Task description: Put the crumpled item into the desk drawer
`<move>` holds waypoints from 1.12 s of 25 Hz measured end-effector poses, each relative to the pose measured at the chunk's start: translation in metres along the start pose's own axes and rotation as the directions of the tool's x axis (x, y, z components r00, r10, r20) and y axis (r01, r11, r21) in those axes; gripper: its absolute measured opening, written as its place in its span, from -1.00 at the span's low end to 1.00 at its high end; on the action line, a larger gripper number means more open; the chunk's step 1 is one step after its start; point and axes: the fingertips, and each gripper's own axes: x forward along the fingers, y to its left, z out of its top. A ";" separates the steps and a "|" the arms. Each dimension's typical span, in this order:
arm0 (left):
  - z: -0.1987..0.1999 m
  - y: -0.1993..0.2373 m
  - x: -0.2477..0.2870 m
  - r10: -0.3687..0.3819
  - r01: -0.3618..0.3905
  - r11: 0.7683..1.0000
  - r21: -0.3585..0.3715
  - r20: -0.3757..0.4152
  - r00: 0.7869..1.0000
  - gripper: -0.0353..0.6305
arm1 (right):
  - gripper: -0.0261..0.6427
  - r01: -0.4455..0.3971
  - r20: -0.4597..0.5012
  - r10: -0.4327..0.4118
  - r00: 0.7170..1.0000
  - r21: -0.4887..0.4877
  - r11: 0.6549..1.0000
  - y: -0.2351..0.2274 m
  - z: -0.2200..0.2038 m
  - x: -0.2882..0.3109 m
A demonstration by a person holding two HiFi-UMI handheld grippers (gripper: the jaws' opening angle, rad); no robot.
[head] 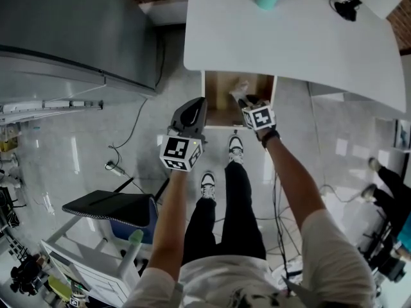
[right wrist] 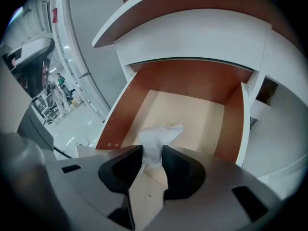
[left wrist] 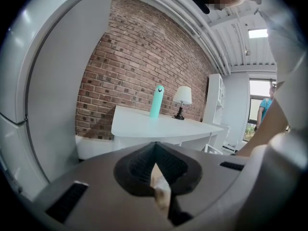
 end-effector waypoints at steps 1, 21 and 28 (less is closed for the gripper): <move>-0.002 0.001 0.001 0.001 -0.001 1.000 -0.006 -0.001 1.000 -0.89 | -0.59 0.000 -0.006 0.000 1.000 -0.004 1.000 -0.001 -0.001 0.004; -0.016 -0.010 0.022 -0.042 0.041 0.999 -0.017 -0.039 0.998 -0.89 | -0.45 0.026 0.017 -0.025 1.000 -0.033 0.999 -0.011 -0.001 0.014; -0.009 -0.017 0.020 -0.050 0.049 0.999 -0.019 -0.038 0.998 -0.89 | -0.45 0.027 0.040 -0.027 0.999 -0.007 1.000 -0.008 0.000 -0.009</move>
